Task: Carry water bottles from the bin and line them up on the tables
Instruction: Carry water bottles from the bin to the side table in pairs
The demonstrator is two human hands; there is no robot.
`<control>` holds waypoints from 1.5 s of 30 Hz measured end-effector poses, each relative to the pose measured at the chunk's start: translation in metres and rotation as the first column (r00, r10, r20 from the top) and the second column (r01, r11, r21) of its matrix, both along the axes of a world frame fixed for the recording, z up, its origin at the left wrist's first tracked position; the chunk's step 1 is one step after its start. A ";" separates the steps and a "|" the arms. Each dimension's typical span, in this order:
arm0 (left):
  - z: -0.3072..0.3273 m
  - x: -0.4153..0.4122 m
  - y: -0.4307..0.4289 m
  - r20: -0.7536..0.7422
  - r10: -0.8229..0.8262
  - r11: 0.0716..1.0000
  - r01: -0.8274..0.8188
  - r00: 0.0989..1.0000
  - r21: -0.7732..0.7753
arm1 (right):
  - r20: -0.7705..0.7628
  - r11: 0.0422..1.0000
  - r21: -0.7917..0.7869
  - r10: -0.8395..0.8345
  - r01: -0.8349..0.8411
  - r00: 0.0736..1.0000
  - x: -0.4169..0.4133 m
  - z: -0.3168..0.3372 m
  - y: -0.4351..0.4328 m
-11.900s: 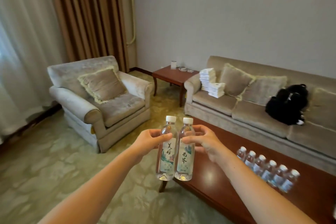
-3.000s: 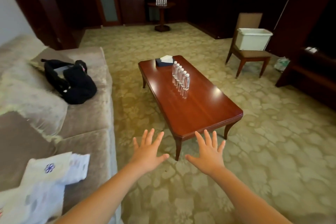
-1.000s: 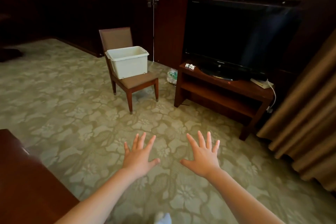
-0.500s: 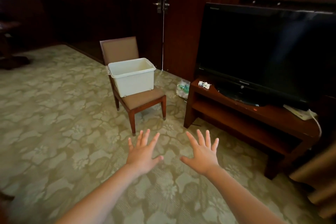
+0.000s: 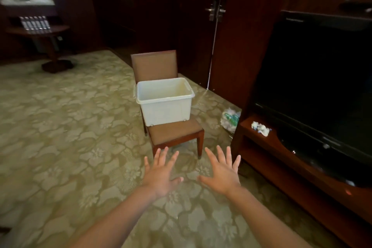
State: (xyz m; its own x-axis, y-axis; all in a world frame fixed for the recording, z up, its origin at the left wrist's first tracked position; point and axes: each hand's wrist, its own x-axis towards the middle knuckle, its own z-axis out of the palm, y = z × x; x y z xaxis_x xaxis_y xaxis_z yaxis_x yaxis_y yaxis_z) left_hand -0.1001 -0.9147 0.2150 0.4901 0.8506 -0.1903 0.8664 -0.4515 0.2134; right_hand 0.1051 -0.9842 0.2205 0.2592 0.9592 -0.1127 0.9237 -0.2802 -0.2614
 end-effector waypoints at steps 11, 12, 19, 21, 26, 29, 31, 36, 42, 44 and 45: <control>0.009 0.076 0.143 -0.017 0.196 0.980 -0.197 0.980 -0.017 | 0.016 0.978 -0.005 0.207 -0.207 0.978 0.088 0.012 0.187; 0.007 0.079 0.156 -0.018 0.206 0.978 -0.206 0.978 -0.019 | 0.018 0.977 -0.009 0.215 -0.215 0.976 0.093 0.011 0.201; -0.007 0.096 0.268 -0.035 0.247 0.969 -0.247 0.968 0.000 | 0.004 0.978 -0.024 0.208 -0.208 0.978 0.118 -0.006 0.313; -0.011 0.097 0.308 -0.033 0.252 0.968 -0.252 0.967 0.010 | -0.007 0.979 -0.021 0.203 -0.203 0.979 0.119 -0.007 0.353; -0.010 0.092 0.414 -0.036 0.246 0.969 -0.246 0.968 0.008 | 0.002 0.979 -0.022 0.201 -0.201 0.980 0.114 -0.003 0.455; -0.009 0.084 0.471 -0.033 0.229 0.973 -0.229 0.973 0.016 | 0.010 0.982 -0.001 0.190 -0.190 0.982 0.110 -0.005 0.512; -0.011 0.078 0.501 -0.039 0.231 0.973 -0.230 0.972 0.014 | -0.009 0.984 -0.012 0.177 -0.177 0.984 0.105 -0.009 0.540; -0.026 0.070 0.555 -0.058 0.250 0.967 -0.252 0.966 -0.034 | -0.052 0.974 -0.074 0.209 -0.212 0.977 0.100 -0.023 0.597; -0.056 0.069 0.614 -0.079 0.274 0.947 -0.283 0.958 -0.154 | -0.109 0.961 -0.153 0.214 -0.229 0.971 0.107 -0.049 0.671; -0.066 0.071 0.636 -0.089 0.277 0.939 -0.290 0.957 -0.188 | -0.123 0.954 -0.195 0.208 -0.229 0.971 0.109 -0.064 0.699; -0.071 0.072 0.648 -0.096 0.277 0.934 -0.292 0.956 -0.205 | -0.130 0.948 -0.219 0.207 -0.231 0.970 0.110 -0.073 0.713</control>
